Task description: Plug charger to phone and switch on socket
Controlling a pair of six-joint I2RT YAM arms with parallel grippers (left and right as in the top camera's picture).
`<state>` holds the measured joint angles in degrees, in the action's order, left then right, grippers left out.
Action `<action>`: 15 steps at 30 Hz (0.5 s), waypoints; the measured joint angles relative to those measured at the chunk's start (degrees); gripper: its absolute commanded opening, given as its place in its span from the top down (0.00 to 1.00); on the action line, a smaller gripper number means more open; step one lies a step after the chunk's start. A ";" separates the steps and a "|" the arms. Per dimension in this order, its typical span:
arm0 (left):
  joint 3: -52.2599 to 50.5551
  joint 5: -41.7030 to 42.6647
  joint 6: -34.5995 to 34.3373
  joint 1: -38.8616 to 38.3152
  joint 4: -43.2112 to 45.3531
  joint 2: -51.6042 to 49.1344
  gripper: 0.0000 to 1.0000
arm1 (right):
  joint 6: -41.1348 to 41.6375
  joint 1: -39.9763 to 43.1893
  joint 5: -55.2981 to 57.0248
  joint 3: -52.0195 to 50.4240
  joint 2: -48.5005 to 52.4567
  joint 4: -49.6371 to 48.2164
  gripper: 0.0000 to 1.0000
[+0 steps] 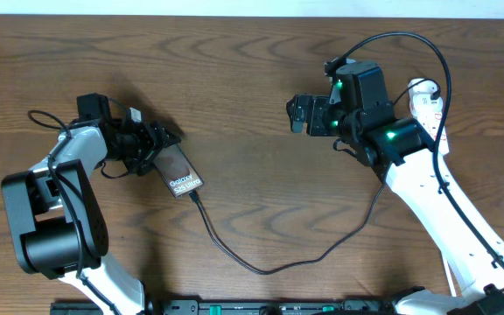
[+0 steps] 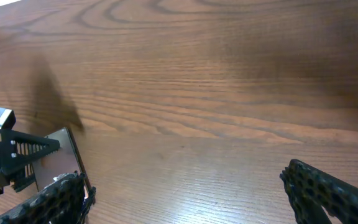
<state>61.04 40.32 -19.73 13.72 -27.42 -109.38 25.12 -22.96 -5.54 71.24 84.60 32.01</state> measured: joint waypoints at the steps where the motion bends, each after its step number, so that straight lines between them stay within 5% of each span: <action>1: 0.02 -0.20 0.00 0.00 -0.26 0.02 0.22 | 0.00 0.00 0.00 0.00 0.00 0.02 0.01; 15: 0.48 -3.41 -1.01 0.02 -4.02 0.76 0.18 | 0.00 0.00 0.00 0.00 0.00 0.07 0.01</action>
<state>61.52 36.91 -20.73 13.74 -31.44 -108.62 25.12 -22.96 -5.54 71.24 84.60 32.08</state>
